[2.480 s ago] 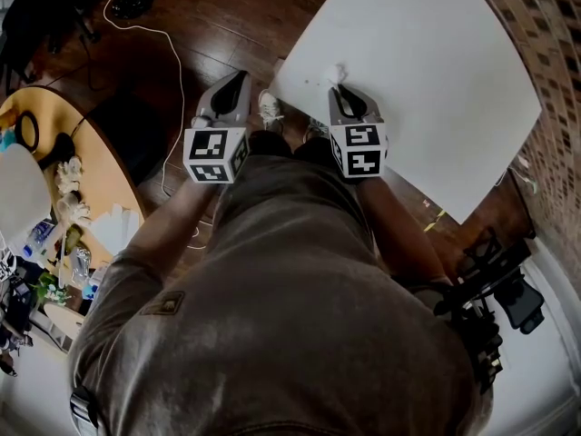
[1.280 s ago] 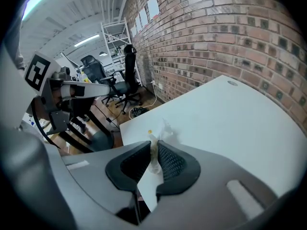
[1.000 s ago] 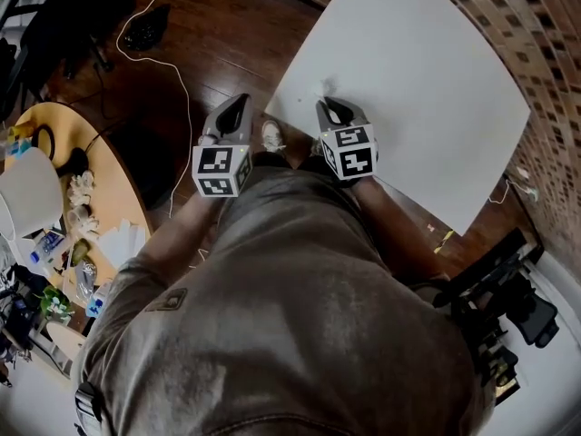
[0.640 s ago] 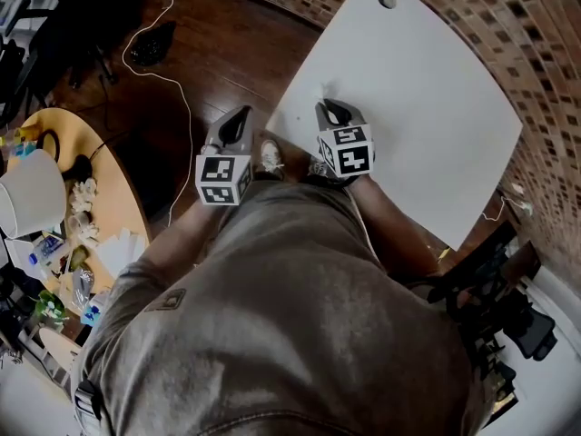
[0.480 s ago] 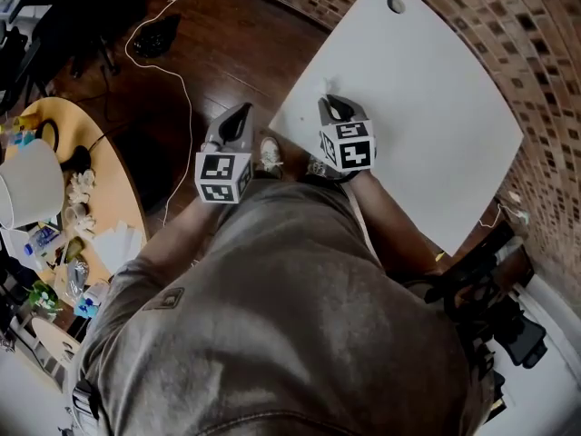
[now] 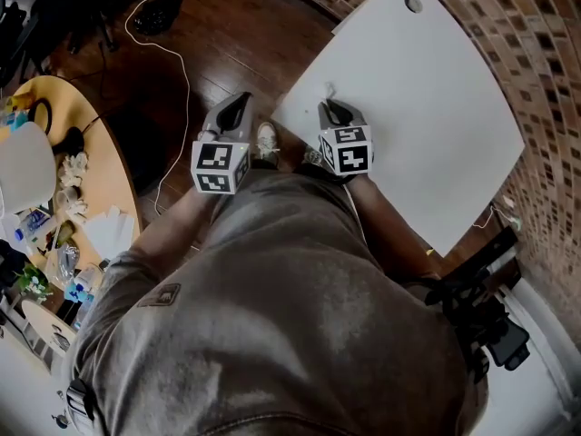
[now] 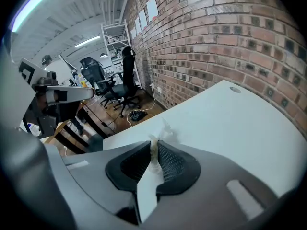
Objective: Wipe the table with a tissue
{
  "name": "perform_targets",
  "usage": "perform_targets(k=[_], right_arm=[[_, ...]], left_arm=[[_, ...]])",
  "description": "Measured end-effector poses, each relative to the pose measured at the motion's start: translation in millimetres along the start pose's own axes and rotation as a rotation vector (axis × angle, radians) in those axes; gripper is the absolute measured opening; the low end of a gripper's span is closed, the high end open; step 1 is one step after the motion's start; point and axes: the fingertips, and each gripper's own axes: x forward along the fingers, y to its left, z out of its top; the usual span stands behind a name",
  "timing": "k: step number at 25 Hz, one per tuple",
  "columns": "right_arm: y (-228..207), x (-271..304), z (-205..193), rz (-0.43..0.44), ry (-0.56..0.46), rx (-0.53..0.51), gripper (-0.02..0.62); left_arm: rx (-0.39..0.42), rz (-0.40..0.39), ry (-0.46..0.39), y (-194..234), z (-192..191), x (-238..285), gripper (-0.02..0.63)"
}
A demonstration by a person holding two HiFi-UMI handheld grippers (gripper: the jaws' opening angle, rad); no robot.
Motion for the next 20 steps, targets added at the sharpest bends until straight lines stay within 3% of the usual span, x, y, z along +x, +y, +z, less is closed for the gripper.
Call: perform_targets(k=[7, 20], right_arm=[[10, -2, -5, 0.030, 0.011, -0.004, 0.061], [28, -4, -14, 0.088, 0.039, -0.038, 0.061]], left_arm=[[-0.023, -0.002, 0.013, -4, -3, 1, 0.002], [0.004, -0.002, -0.004, -7, -2, -4, 0.002]])
